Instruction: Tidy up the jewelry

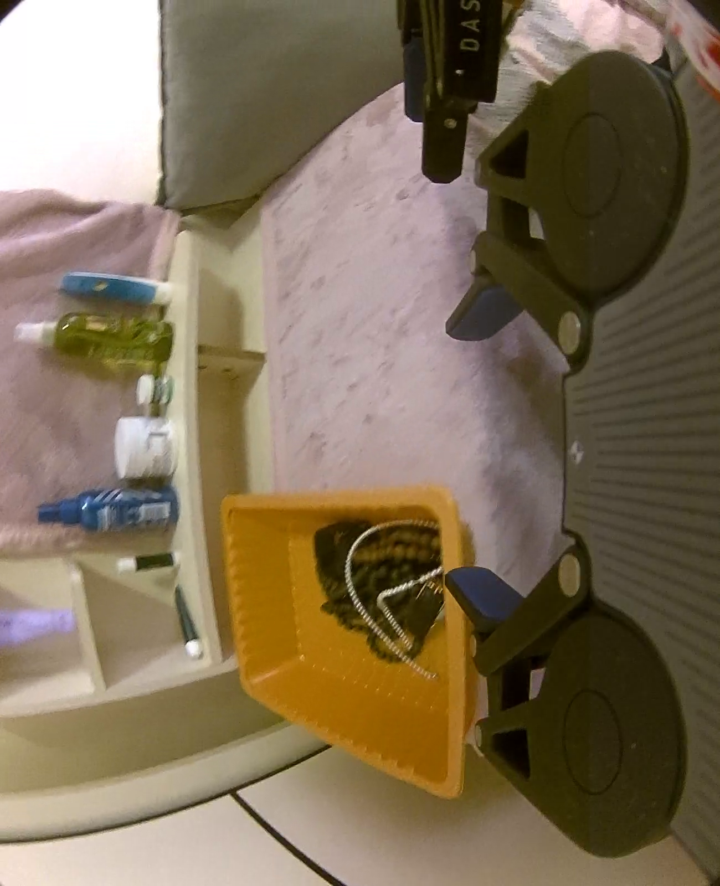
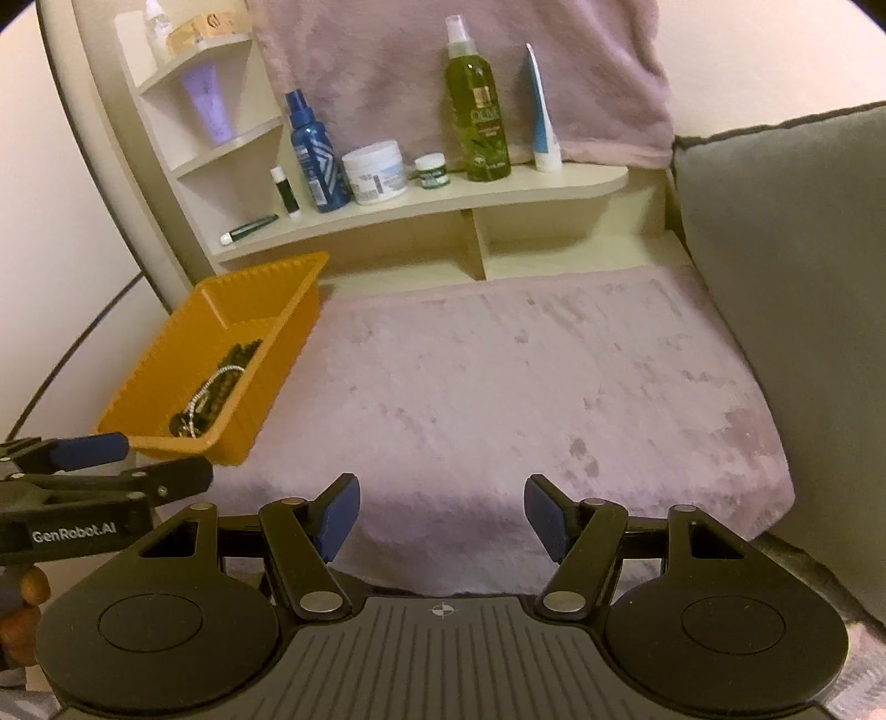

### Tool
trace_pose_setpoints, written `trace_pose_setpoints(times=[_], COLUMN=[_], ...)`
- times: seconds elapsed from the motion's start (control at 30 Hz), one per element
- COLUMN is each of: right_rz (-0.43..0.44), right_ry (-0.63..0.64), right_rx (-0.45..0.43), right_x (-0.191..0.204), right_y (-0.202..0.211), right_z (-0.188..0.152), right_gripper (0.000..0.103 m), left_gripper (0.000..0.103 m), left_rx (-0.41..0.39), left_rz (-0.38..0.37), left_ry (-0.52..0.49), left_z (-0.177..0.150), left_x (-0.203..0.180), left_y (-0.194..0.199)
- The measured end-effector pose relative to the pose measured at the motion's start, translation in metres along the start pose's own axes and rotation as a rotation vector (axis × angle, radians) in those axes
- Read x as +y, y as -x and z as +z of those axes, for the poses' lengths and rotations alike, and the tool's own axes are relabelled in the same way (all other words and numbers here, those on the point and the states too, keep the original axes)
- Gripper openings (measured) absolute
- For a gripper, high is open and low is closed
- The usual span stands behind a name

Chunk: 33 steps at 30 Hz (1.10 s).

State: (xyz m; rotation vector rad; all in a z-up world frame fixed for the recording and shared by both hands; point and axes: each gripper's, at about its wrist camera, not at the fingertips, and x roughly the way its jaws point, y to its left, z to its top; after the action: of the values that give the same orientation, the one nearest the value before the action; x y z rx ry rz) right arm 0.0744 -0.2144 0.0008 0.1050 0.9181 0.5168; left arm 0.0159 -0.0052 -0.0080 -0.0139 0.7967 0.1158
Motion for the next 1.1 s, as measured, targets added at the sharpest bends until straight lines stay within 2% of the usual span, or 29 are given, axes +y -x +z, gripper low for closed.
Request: trace_pose_setpoints(times=[0.23,1.1], right_rz=[-0.006,-0.006], right_ry=[-0.025,-0.013], right_rx=[0.049,0.051], right_x=[-0.007,-0.005], right_y=[-0.006,-0.006], right_z=[-0.006,-0.007], right_gripper=[0.066,0.066], left_gripper=[0.088,0.087], left_rx=[0.034,0.04], left_rz=[-0.006,-0.036], left_ry=[0.005,-0.015], left_z=[-0.001,0.0], left_x=[-0.004,-0.014], left_y=[-0.007,-0.009])
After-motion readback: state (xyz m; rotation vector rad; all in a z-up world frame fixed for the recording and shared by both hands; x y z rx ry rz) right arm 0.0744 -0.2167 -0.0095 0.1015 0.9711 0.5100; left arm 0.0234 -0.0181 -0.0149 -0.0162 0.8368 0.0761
